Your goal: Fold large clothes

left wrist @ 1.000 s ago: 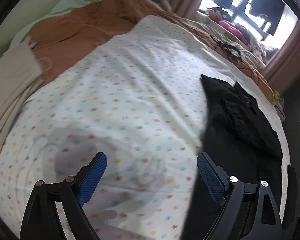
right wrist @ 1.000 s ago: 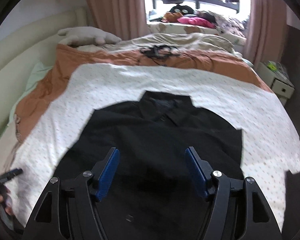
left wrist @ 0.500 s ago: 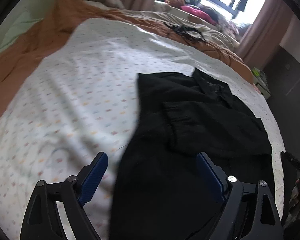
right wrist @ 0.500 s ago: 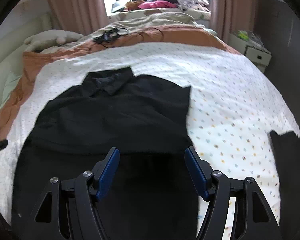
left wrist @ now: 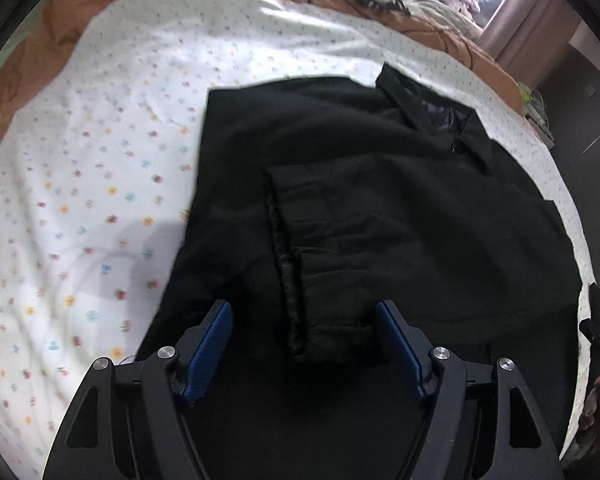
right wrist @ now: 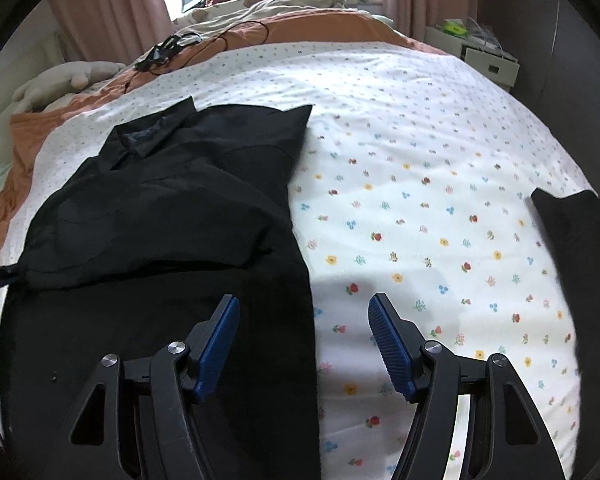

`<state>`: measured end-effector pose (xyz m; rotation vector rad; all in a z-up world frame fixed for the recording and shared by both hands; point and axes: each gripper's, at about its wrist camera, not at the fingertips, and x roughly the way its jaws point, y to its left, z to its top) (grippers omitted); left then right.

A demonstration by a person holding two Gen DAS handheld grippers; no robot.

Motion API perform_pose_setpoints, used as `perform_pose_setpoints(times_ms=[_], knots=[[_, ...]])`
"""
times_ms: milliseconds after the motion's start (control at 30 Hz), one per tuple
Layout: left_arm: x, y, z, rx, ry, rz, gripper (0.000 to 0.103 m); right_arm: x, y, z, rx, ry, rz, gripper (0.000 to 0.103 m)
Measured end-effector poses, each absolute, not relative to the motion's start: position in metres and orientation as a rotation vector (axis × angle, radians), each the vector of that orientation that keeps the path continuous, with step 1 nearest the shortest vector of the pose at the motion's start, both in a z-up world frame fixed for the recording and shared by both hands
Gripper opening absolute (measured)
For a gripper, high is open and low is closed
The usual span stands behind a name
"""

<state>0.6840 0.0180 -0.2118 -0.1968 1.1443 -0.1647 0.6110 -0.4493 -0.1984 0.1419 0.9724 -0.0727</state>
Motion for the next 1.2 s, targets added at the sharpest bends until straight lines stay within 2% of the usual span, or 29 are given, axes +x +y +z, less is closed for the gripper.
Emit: perform_pose_setpoints(times_ms=[33,100,133,167,233,433,500,600,733,767,1200], knots=[[0.685,0.016,-0.214,-0.191,1.139,-0.162,0.071,0.612,-0.449,-0.200,0.140,0.975,-0.072,0.064],[0.687,0.012,-0.213,-0.170,1.122,-0.171,0.056,0.615,-0.448,-0.202,0.134,0.978,-0.071,0.062],[0.689,0.010,-0.212,-0.158,1.118,-0.181,0.039,0.616,-0.448,-0.201,0.132,0.977,-0.072,0.062],[0.692,0.007,-0.209,-0.127,1.126,-0.172,0.037,0.617,-0.447,-0.200,0.132,0.974,-0.073,0.062],[0.696,0.003,-0.202,-0.090,1.118,-0.170,0.013,0.618,-0.447,-0.197,0.136,0.966,-0.072,0.062],[0.711,0.006,-0.178,-0.062,1.044,-0.161,0.011,0.610,-0.447,-0.191,0.164,0.956,-0.059,0.062],[0.715,0.008,-0.187,-0.061,1.068,-0.148,0.012,0.609,-0.449,-0.191,0.161,0.958,-0.066,0.062],[0.716,0.009,-0.208,-0.023,1.131,-0.116,0.028,0.605,-0.454,-0.194,0.173,0.974,-0.079,0.062],[0.701,0.020,-0.203,-0.025,1.092,-0.078,0.070,0.596,-0.456,-0.196,0.162,0.986,-0.088,0.062],[0.699,0.022,-0.201,-0.039,1.090,-0.079,0.076,0.593,-0.457,-0.196,0.157,0.989,-0.092,0.062],[0.621,0.063,-0.172,-0.124,1.078,-0.080,0.078,0.545,-0.464,-0.192,0.248,0.997,-0.035,0.062]])
